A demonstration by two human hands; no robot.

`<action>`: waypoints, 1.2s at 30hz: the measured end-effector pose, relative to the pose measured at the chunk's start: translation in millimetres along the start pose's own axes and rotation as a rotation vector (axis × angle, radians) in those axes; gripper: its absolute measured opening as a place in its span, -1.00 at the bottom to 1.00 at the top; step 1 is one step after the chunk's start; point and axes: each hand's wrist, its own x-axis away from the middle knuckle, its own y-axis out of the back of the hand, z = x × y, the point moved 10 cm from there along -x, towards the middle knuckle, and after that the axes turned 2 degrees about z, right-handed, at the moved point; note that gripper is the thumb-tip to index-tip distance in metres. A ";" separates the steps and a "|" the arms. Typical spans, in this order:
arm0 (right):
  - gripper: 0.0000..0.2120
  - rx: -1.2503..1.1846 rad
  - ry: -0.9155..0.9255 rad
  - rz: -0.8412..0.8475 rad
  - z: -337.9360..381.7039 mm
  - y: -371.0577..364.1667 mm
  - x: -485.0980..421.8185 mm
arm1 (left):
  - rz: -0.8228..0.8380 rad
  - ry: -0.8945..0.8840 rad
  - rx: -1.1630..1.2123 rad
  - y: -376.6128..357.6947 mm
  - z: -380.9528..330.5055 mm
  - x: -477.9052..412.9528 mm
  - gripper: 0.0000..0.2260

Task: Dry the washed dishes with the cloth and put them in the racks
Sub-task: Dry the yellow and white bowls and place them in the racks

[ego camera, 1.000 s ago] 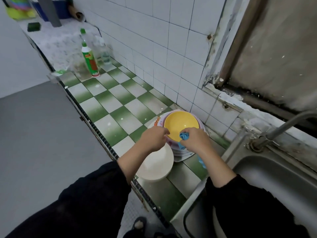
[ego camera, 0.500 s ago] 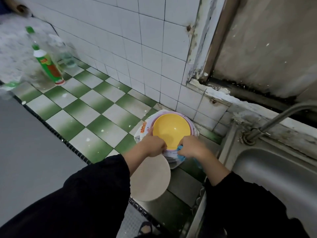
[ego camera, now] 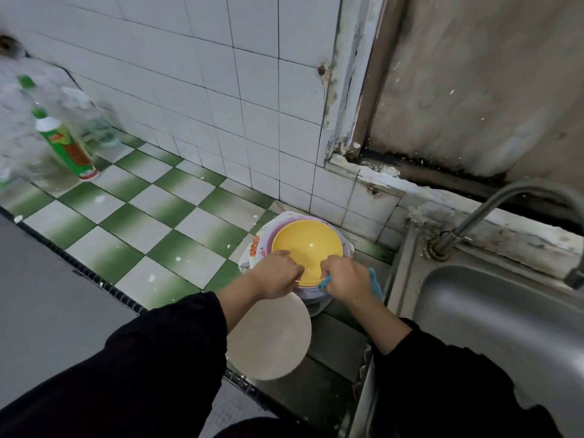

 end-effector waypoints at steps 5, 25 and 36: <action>-0.90 0.015 0.033 -0.071 0.3 10.8 6.7 | -0.073 -0.007 0.056 11.2 -5.4 2.0 -0.90; 0.00 -0.687 0.044 -0.245 -11.7 0.6 19.7 | -0.305 0.291 0.760 32.4 16.1 22.2 -0.76; 0.28 -0.744 0.000 -0.301 -2.9 19.1 19.9 | -0.480 0.428 1.061 51.4 26.3 23.5 -0.66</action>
